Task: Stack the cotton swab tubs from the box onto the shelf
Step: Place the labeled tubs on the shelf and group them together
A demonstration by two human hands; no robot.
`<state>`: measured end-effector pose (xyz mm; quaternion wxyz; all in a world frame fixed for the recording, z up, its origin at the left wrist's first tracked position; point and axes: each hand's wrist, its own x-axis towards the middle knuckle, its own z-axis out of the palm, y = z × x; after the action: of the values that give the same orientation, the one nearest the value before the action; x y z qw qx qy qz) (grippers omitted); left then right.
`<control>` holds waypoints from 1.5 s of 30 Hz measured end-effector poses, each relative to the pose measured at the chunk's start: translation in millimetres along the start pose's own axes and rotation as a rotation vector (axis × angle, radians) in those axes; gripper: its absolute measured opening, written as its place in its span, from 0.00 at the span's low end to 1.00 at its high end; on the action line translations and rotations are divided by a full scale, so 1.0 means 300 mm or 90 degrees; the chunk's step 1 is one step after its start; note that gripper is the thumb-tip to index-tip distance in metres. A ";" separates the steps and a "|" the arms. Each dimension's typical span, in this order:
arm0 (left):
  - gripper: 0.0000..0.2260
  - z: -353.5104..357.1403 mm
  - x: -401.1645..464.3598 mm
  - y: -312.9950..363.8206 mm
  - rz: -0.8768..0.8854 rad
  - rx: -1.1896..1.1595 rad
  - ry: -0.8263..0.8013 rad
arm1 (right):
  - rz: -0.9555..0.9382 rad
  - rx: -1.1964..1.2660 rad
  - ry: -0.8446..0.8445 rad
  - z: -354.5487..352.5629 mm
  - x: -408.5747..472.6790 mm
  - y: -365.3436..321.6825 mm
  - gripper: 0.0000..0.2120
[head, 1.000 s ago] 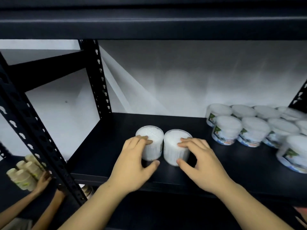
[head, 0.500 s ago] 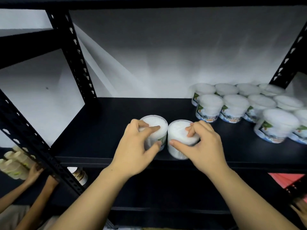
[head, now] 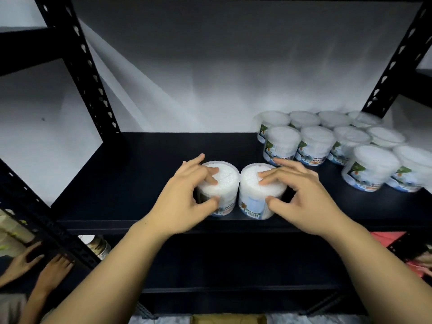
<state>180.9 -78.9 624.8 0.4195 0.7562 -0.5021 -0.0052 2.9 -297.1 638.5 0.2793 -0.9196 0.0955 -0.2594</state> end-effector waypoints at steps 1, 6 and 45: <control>0.10 -0.004 0.005 -0.001 0.002 -0.004 -0.005 | 0.011 0.007 -0.019 -0.011 0.002 0.000 0.17; 0.16 -0.012 0.045 0.011 0.022 0.023 -0.013 | 0.029 0.034 -0.046 -0.030 0.025 0.000 0.15; 0.20 0.100 0.200 0.119 0.101 0.090 -0.142 | 0.056 -0.028 -0.100 -0.234 0.001 0.133 0.14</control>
<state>170.8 -148.6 653.0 0.3060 0.7365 -0.6028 -0.0211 -35.5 -362.8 665.9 0.2765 -0.9380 0.1193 -0.1718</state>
